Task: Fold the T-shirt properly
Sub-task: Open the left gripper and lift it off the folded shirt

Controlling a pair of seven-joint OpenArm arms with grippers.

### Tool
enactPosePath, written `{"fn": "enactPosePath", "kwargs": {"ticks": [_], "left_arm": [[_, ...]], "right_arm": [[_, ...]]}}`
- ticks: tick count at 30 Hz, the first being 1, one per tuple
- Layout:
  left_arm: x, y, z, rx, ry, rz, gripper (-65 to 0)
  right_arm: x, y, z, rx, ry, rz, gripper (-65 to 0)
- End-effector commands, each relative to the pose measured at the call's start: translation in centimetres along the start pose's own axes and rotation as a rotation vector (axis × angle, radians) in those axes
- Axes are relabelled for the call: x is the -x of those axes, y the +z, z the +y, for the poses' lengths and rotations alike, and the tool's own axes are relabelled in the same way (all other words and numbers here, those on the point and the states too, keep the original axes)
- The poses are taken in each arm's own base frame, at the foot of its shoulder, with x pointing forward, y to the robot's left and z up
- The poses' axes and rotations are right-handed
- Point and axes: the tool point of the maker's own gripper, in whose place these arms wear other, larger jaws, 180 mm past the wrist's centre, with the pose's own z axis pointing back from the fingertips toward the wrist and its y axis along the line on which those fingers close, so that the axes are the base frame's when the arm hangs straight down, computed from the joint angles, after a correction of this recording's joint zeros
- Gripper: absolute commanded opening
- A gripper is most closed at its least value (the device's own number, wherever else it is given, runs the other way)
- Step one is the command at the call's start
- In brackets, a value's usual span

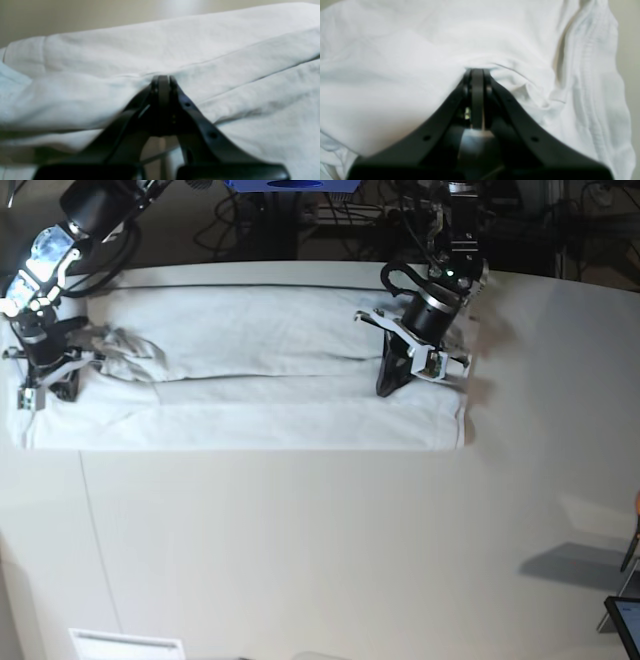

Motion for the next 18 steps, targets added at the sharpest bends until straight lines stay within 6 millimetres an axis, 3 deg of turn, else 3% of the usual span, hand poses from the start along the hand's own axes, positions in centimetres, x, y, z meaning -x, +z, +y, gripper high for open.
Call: {"fn": "enactPosePath", "kwargs": {"ticks": [1,6,15,18], "left_arm": [[0.7,0.3,1.3,-0.035,-0.029,0.034,-65.0],[0.8,0.4,1.8,-0.038,-0.040,0.042,-65.0],[-7.7,0.6,0.1,-0.040,-0.097,-0.171,-65.0],[-7.3,0.7,2.1,-0.144,-0.073,-0.128,-65.0]], "right_arm": [[1.6,-0.1,-0.7,0.024,0.010,0.076,-64.7],[1.7,-0.1,-1.8,0.036,0.014,0.085,-64.7],[-0.3,0.6,-2.2,0.061,0.053,0.041,-64.7],[-0.3,0.7,-2.3,0.062,0.054,0.041,-64.7]]}}
